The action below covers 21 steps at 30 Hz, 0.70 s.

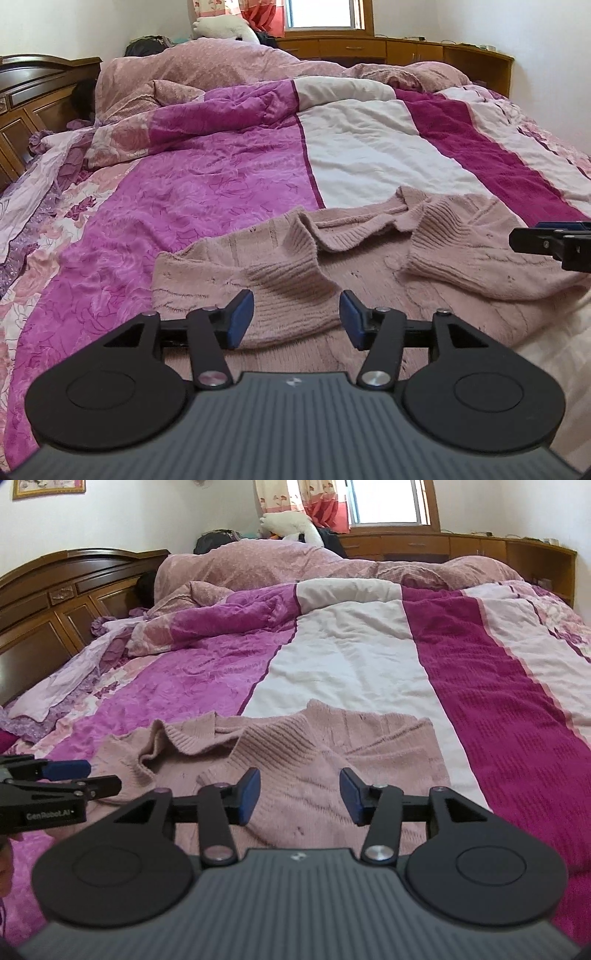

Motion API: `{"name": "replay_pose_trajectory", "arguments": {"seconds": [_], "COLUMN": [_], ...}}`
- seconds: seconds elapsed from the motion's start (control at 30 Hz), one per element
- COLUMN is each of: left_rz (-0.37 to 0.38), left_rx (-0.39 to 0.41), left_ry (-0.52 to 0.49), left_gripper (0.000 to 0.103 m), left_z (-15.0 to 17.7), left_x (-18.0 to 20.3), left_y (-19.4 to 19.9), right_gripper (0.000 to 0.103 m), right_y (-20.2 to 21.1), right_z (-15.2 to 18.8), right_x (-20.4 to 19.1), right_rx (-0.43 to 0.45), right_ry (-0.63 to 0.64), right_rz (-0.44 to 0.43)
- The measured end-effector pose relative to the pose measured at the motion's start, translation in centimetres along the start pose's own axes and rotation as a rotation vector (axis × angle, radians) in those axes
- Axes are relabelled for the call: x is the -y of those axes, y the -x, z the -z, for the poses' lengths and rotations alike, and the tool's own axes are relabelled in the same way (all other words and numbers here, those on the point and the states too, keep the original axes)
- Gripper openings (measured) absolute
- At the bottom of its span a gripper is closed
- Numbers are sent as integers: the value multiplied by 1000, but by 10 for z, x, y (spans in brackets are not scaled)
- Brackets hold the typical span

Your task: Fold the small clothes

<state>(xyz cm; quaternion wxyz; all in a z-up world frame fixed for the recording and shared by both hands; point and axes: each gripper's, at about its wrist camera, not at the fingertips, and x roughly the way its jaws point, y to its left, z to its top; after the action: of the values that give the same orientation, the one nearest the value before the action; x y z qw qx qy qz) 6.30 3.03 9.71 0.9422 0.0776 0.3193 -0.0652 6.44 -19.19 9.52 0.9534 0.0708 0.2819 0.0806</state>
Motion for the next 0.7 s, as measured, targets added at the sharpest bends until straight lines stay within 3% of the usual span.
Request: {"name": "replay_pose_trajectory", "arguments": {"seconds": [0.33,0.7], "left_rz": [-3,-25], "left_rx": [-35,-26], "left_ry": [-41,-235], "left_gripper": [61,61], "left_z": [11,21], "left_x": [-1,20], "left_y": [0,-16], "right_gripper": [50,50], "right_y": [-1,-10], "right_z": [19,30], "right_x": [7,9], "right_rx": [-35,-76], "right_ry": [-59,-48], "right_rz": [28,45]}}
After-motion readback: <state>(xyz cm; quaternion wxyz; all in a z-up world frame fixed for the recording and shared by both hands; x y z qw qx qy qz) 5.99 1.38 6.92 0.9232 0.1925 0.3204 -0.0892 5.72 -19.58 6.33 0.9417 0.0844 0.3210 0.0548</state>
